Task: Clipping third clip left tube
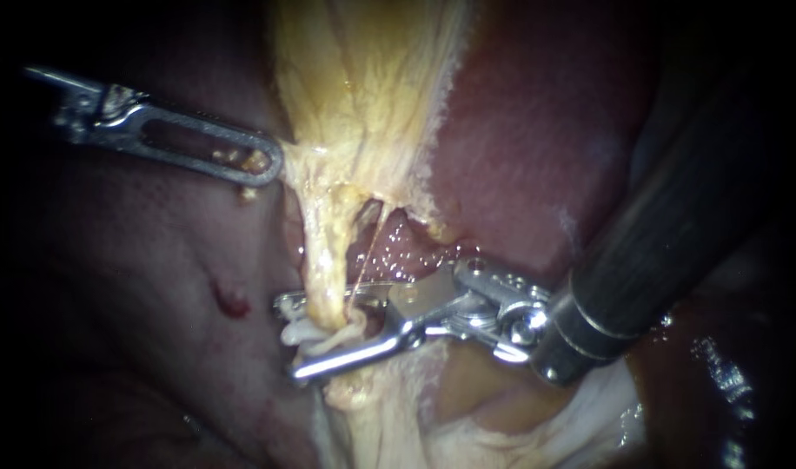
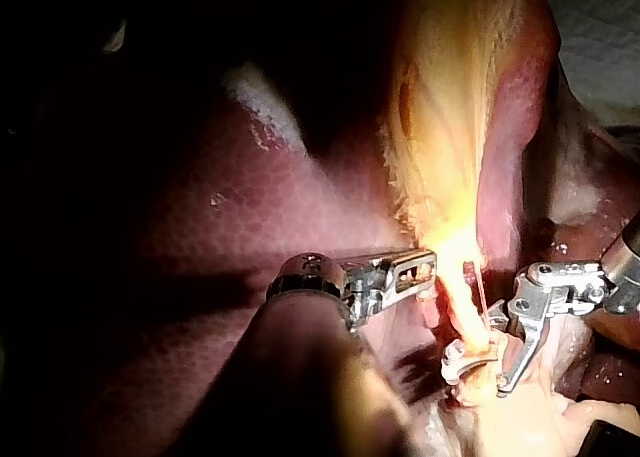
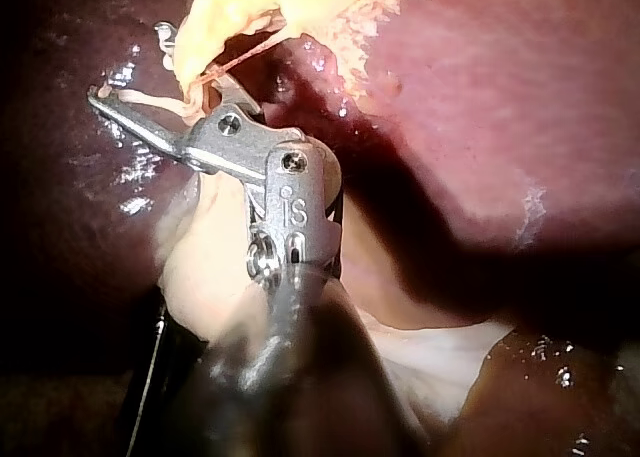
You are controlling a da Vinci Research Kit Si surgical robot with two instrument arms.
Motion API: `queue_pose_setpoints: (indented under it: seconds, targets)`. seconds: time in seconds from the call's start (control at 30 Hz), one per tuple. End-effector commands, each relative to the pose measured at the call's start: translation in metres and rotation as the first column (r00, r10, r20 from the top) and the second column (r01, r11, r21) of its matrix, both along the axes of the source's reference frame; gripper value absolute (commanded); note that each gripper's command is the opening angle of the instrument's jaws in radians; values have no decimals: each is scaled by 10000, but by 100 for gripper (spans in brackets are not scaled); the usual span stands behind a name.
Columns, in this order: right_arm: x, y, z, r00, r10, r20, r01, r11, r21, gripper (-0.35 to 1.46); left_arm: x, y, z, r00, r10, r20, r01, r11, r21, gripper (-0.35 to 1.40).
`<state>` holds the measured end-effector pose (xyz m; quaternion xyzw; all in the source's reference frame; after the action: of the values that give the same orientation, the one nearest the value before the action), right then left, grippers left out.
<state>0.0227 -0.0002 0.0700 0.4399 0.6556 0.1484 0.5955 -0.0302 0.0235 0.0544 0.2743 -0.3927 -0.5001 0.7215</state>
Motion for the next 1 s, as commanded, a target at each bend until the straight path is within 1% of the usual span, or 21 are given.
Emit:
queue_pose_setpoints:
  seconds: [0.03,0.23,0.5,0.63,0.77,0.97,1.0]
  targets:
    - [-2,1,1,10000,22,22,-22,10000,4,50,0,0,0,10000,-1,-2,1,10000,1,-35]
    - [-12,6,9,9999,111,127,-111,9999,39,50,0,0,0,10000,0,-2,0,10000,1,-35]
    - [-26,12,12,9998,121,157,-123,9999,96,49,0,0,0,10000,1,-1,-1,10000,1,-35]
    - [-33,17,15,9987,352,369,-357,9993,133,49,0,0,0,10000,1,-1,-1,10000,1,-35]
    - [-40,23,21,9976,504,475,-513,9985,182,49,0,0,0,10000,1,-1,-1,10000,1,-35]
    - [-49,30,29,9961,556,686,-560,9984,30,49,1,0,0,10000,2,-1,-2,10000,1,-35]
    - [-51,31,30,9955,605,731,-610,9981,40,49,1,0,0,10000,2,-1,-2,10000,1,-35]
